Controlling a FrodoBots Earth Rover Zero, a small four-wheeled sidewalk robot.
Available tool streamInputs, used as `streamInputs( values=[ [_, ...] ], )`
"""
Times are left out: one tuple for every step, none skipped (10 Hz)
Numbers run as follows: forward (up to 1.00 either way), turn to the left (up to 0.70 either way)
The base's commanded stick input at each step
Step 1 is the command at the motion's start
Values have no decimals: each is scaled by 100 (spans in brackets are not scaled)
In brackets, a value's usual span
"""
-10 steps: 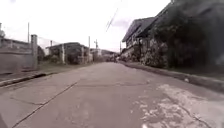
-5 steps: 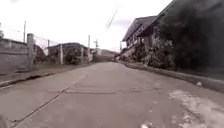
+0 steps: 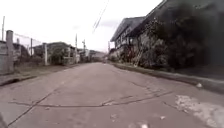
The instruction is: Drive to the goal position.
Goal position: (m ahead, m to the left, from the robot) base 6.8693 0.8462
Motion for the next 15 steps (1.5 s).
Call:
streamInputs(
  values=[
    [100, 0],
    [100, 0],
    [100, 0],
    [100, 0],
    [100, 0],
    [100, 0],
    [100, 0],
    [100, 0],
    [100, 0],
    [100, 0],
    [100, 2],
    [100, 3],
    [100, 4],
    [100, 3],
    [100, 3]
  ],
)
